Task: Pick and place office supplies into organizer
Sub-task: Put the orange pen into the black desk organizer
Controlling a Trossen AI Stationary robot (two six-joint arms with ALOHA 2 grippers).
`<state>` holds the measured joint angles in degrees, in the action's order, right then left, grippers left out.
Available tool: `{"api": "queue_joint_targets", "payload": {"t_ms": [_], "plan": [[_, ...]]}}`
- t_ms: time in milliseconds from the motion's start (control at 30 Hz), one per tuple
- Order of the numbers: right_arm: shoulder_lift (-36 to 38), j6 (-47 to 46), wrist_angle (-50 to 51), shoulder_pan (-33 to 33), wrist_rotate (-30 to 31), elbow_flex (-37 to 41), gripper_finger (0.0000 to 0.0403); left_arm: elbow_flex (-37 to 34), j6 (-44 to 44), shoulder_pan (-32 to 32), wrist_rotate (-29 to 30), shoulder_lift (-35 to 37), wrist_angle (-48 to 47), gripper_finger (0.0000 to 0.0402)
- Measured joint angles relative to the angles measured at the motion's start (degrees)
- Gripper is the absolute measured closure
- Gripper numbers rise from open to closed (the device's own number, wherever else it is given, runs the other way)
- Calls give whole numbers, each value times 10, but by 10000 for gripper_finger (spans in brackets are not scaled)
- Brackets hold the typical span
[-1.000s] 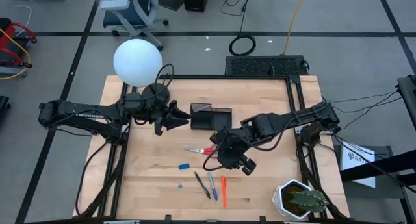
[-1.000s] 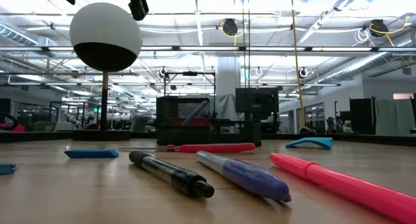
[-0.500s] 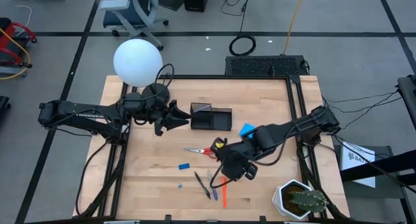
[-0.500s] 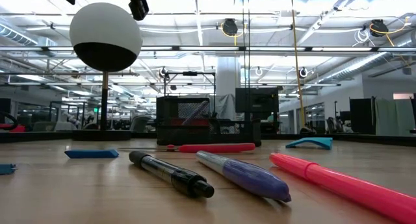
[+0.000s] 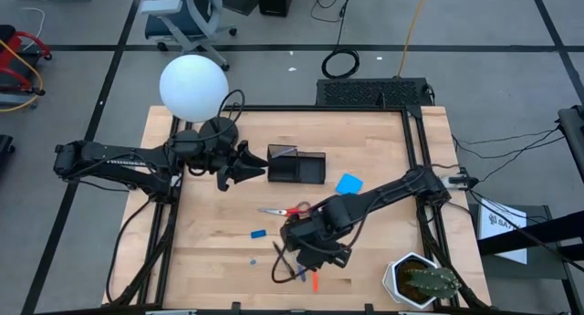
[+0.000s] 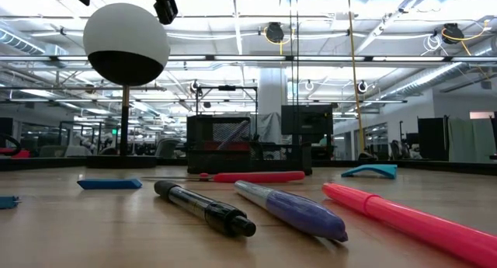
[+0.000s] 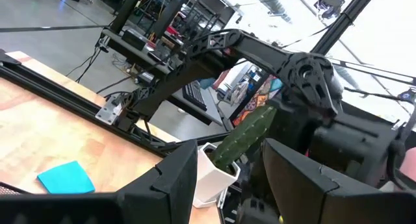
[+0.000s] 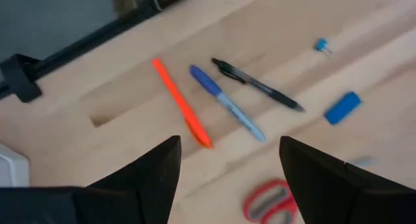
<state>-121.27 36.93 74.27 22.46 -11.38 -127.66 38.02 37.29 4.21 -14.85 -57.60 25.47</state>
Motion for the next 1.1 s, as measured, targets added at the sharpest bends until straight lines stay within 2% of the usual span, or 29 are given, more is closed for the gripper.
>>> {"api": "queue_joint_targets", "payload": {"t_ms": [100, 333, 467, 1100], "plan": [[-9, 3, -1, 5, -6, 0, 151, 0, 0, 0, 0, 0, 0, 220], [-11, -2, 2, 8, 24, 0, 151, 0, 1, 0, 0, 0, 0, 220], [-10, 27, 11, 19, 23, 4, 151, 0, 1, 0, 0, 0, 0, 220], [-11, 130, -139, 61, 9, 161, 152, 0, 1, 0, 0, 0, 0, 220]]}}
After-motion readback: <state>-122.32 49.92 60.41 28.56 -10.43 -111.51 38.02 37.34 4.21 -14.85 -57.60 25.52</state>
